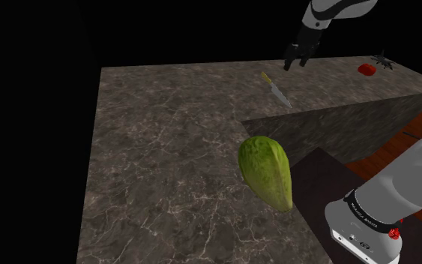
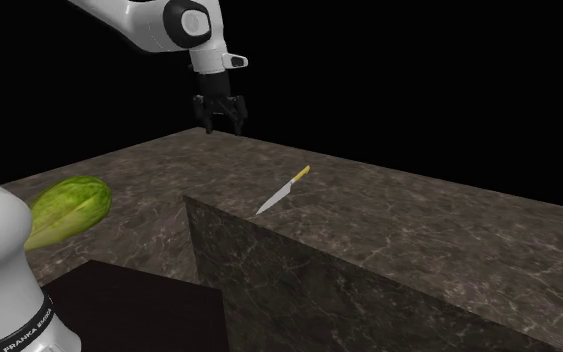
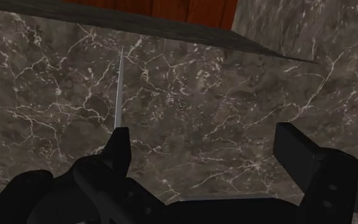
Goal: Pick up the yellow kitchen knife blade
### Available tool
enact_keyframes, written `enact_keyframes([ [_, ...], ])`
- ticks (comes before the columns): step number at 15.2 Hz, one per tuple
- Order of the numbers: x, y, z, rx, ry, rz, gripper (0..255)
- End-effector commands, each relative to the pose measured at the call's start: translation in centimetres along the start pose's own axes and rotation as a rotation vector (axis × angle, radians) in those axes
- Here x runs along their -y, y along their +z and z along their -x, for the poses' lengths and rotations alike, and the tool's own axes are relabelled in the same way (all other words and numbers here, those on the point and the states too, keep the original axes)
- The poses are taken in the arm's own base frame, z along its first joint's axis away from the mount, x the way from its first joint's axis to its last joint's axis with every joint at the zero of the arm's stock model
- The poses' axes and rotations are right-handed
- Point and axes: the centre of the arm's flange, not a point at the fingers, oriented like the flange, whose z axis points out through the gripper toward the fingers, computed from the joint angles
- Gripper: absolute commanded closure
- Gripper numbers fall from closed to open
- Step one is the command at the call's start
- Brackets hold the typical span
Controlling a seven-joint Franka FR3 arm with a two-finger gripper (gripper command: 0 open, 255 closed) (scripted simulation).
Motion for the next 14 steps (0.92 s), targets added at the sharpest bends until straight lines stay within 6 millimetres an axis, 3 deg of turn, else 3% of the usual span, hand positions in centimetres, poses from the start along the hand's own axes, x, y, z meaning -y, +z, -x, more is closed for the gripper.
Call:
enact_keyframes([
  [1,-1.2,1.9,-1.4,0.005,0.018,-0.004,0],
  [14,-9.4,14.4,-10.7,0.039,0.132,-0.032,0],
])
